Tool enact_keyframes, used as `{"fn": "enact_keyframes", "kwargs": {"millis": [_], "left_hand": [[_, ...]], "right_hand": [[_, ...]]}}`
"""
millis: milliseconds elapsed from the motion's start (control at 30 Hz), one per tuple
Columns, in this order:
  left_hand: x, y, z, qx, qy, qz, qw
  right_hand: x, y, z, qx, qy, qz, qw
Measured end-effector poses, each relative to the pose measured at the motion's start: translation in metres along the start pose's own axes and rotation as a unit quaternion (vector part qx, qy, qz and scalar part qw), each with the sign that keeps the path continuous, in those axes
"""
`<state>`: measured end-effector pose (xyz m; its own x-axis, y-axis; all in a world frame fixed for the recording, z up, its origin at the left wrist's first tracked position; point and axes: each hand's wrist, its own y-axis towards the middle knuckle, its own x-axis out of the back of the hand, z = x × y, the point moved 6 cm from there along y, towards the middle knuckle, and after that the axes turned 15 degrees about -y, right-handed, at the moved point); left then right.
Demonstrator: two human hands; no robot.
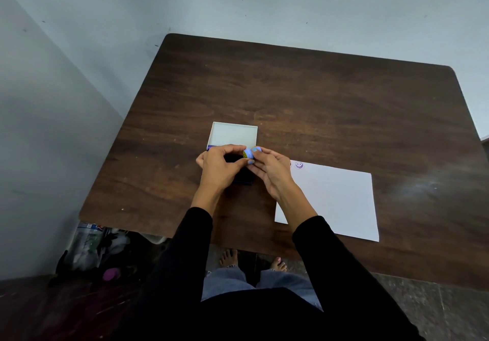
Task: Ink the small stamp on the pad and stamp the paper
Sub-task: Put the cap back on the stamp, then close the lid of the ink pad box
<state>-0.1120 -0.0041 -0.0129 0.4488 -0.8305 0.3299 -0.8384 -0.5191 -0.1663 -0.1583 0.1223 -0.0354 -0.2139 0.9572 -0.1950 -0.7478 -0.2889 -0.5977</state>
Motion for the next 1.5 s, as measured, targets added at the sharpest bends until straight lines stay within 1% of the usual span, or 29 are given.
{"fn": "enact_keyframes", "kwargs": {"millis": [233,367,467,533,567,600,667,767,833,933,1067,1167,1233,1367,1433,1500], "left_hand": [[0.0,0.0,0.0,0.002,0.011,0.005,1.0],[-0.001,0.0,0.001,0.007,0.017,0.02,1.0],[-0.003,0.001,0.002,0.01,0.011,0.034,0.999],[-0.002,0.0,0.0,0.005,0.012,0.027,1.0],[-0.001,0.0,0.0,-0.001,0.014,0.019,1.0],[0.001,0.0,-0.001,-0.006,0.015,0.013,1.0],[0.005,0.001,-0.001,-0.014,-0.004,0.004,1.0],[0.012,0.002,0.001,-0.006,-0.036,-0.015,0.999],[0.016,0.002,0.004,0.005,-0.041,-0.027,0.999],[0.021,0.002,0.004,0.001,-0.043,-0.039,0.998],[0.025,0.003,0.004,0.007,-0.042,-0.046,0.998],[0.029,0.002,0.004,0.003,-0.041,-0.05,0.998],[0.033,0.003,0.004,0.003,-0.038,-0.059,0.998],[0.044,0.005,0.007,0.013,-0.042,-0.089,0.995],[0.046,0.007,0.009,0.037,-0.045,-0.093,0.994],[0.046,0.011,0.011,0.063,-0.031,-0.086,0.994]], "right_hand": [[0.0,0.001,0.001,-0.002,-0.007,0.006,1.0],[0.001,0.001,0.002,0.007,-0.025,0.004,1.0],[0.005,0.002,0.006,0.036,-0.073,-0.013,0.997],[0.012,0.003,0.014,0.082,-0.142,-0.045,0.985],[0.017,0.004,0.019,0.114,-0.203,-0.073,0.97],[0.021,0.003,0.026,0.149,-0.275,-0.105,0.944],[0.026,0.0,0.036,0.203,-0.401,-0.144,0.882],[0.028,-0.002,0.036,0.229,-0.512,-0.139,0.816],[0.029,-0.003,0.03,0.217,-0.56,-0.128,0.789],[0.028,-0.004,0.024,0.202,-0.592,-0.121,0.771],[0.026,-0.005,0.022,0.195,-0.609,-0.12,0.759],[0.026,-0.005,0.025,0.181,-0.626,-0.102,0.752],[0.026,-0.006,0.031,0.191,-0.61,-0.11,0.761],[0.022,-0.009,0.042,0.227,-0.541,-0.154,0.795],[0.013,-0.007,0.042,0.225,-0.547,-0.144,0.793],[0.002,-0.003,0.04,0.214,-0.577,-0.125,0.778]]}}
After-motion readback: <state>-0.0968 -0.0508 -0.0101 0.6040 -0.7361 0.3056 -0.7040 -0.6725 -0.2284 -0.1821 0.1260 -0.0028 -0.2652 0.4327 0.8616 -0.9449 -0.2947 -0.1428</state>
